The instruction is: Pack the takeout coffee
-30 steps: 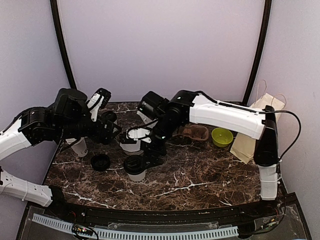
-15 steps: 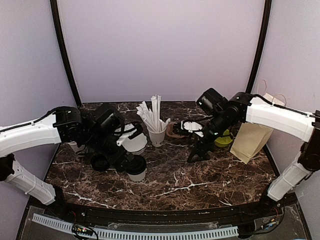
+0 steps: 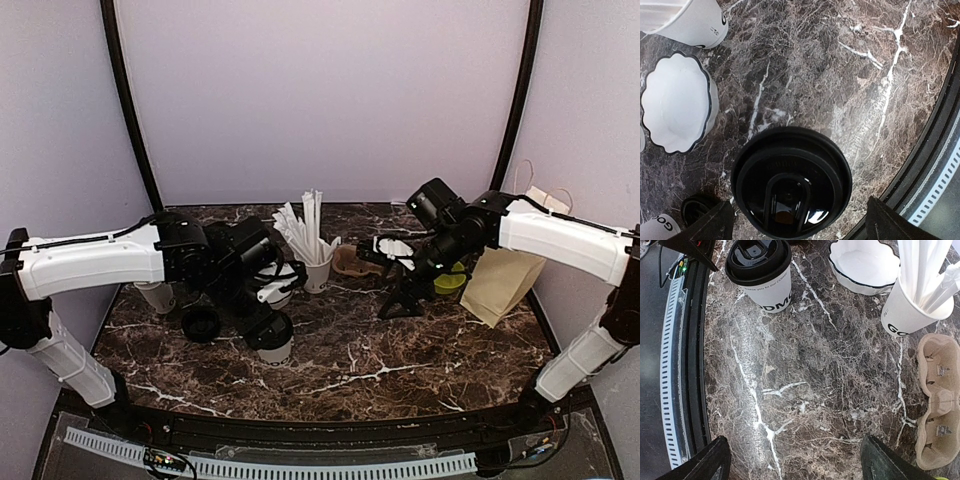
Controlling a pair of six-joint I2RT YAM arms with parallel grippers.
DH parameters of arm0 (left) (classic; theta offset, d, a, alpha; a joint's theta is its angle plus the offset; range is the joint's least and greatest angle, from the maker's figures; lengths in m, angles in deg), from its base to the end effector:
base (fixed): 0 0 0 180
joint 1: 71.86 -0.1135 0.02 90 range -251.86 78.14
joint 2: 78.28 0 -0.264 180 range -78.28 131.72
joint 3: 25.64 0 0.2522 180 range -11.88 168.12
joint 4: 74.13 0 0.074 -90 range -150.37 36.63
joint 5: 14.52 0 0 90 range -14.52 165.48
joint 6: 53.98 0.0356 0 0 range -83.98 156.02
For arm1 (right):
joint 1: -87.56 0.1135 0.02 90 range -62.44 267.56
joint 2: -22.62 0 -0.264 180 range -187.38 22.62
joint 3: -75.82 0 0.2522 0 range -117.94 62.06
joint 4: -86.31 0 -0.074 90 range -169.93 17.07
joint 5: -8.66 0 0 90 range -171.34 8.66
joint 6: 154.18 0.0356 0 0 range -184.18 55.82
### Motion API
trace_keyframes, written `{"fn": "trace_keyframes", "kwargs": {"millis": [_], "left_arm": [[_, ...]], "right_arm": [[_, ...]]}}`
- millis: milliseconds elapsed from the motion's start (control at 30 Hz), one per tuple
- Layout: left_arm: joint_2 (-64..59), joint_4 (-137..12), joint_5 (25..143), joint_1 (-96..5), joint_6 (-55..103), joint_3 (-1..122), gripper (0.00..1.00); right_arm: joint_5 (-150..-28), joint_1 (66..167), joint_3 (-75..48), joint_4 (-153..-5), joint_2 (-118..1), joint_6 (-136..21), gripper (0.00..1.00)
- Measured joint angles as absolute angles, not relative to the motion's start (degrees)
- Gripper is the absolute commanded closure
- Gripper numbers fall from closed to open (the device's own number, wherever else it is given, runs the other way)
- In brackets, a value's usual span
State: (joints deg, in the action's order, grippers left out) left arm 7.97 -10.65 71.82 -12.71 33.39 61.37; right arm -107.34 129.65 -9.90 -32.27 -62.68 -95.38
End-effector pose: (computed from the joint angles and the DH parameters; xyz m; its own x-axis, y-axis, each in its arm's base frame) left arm 0.1584 -0.2608 0.2829 -0.4939 0.7376 -0.4605 0.8200 0.5713 0.0356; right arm 0.2136 0.2140 0.2858 -0.1614 -0.7732 -0.6133 -0.9865 0.1450 0.0768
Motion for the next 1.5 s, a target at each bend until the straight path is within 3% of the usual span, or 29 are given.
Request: {"fn": "trace_keyframes", "kwargs": {"millis": [433,900,1133,1500], "left_arm": [[13.3,-9.2,71.6,-12.8,34.0,64.1,0.29],[13.9,-9.0,71.4,-12.8,33.9,64.7,0.22],[13.9,-8.9,70.9,-12.8,33.3,64.7,0.34],[7.6,-5.4,69.2,-14.3,30.6,63.2,0.37]], "right_arm": [[-108.4,129.6,-8.8,-32.9,-62.5,-95.4,0.11],[-108.4,129.6,-8.8,-33.1,-62.5,-95.4,0.11],[-108.5,129.6,-8.9,-33.1,-62.7,-95.4,0.12],[-108.6,129.6,-8.9,-33.0,-62.9,-95.4,0.12]]}}
